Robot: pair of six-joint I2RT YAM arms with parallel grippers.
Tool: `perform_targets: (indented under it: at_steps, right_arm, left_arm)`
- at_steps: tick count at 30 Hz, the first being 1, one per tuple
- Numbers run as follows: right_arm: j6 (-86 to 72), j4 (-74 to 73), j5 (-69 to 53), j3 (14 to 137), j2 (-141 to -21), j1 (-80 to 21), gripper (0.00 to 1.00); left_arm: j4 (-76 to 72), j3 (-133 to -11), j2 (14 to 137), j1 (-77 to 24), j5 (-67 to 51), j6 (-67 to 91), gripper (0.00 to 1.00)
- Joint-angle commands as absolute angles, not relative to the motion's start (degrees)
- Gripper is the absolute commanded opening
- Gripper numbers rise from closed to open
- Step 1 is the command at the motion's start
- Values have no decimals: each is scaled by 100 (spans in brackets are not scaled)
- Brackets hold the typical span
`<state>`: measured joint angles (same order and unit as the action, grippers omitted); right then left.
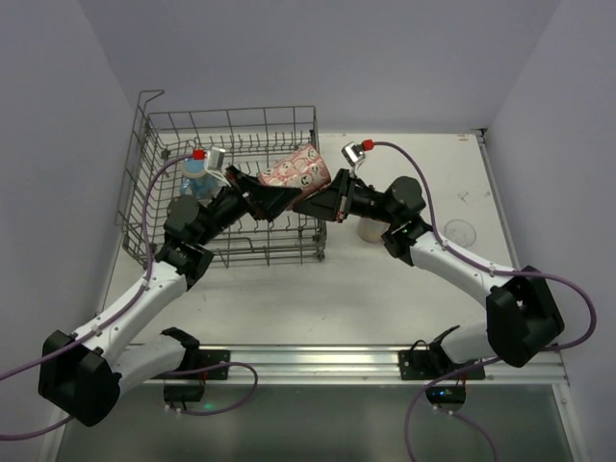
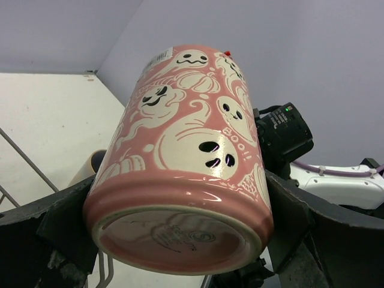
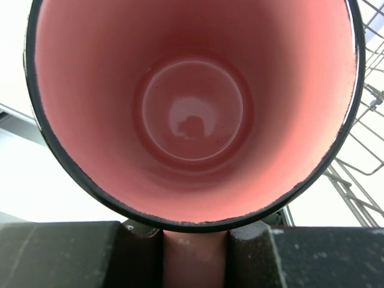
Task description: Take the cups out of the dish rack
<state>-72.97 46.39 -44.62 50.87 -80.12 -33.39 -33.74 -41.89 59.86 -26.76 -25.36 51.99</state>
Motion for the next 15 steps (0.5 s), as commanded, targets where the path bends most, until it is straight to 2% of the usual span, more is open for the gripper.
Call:
perform_targets:
  at_steps: [1, 8, 15]
  right_arm:
    - [-7093, 5089, -4394, 5195, -7752, -3375, 0]
    - [-7110, 5098, -4430, 5063, -7594, -3366, 0]
    - [-7110, 5115, -4509, 4931, -7427, -3357, 0]
  left_arm:
    - [-3727, -4684, 5678, -2760, -2874, 4896, 100]
    - [-3550, -4703, 5467, -2409, -3163, 4772, 100]
    - [-4553, -4298, 5379, -1820, -4104, 5291, 100]
